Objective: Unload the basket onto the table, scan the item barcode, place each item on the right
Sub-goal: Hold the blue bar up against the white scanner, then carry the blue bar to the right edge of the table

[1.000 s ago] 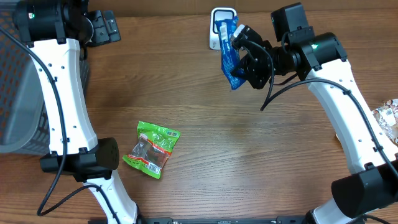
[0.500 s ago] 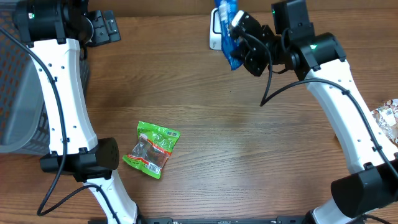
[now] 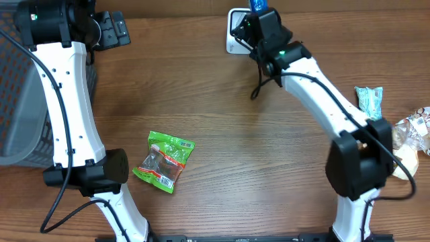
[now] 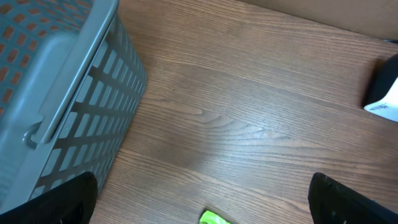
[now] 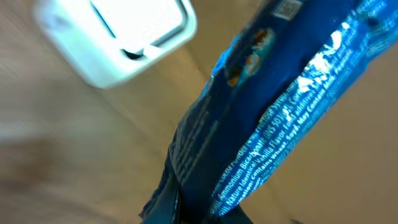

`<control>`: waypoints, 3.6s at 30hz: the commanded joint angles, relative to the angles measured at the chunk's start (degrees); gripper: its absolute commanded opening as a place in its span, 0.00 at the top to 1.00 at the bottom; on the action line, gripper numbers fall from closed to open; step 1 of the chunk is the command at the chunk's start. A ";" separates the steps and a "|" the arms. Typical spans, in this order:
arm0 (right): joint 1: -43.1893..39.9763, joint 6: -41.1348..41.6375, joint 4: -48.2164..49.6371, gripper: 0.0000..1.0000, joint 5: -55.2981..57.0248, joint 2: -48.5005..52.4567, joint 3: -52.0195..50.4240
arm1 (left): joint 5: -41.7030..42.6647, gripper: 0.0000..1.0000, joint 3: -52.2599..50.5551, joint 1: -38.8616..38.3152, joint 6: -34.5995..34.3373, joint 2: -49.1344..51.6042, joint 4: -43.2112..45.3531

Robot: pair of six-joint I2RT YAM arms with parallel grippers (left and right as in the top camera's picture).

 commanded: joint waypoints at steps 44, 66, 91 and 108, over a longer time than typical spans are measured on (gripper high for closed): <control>-0.04 11.47 45.68 0.96 9.66 14.32 0.28 | -0.13 0.00 0.57 -0.39 0.72 -1.38 0.04; -1.92 14.21 44.04 0.96 10.82 18.67 0.28 | -0.13 0.00 0.57 -0.39 0.72 -1.40 0.04; 1.22 29.05 25.77 0.96 19.61 -6.49 0.35 | -0.13 0.00 0.57 -0.39 0.72 -1.38 0.04; -43.89 60.52 -31.98 0.96 -25.66 -14.93 -8.61 | -0.13 0.00 0.57 -0.39 0.72 -1.38 0.04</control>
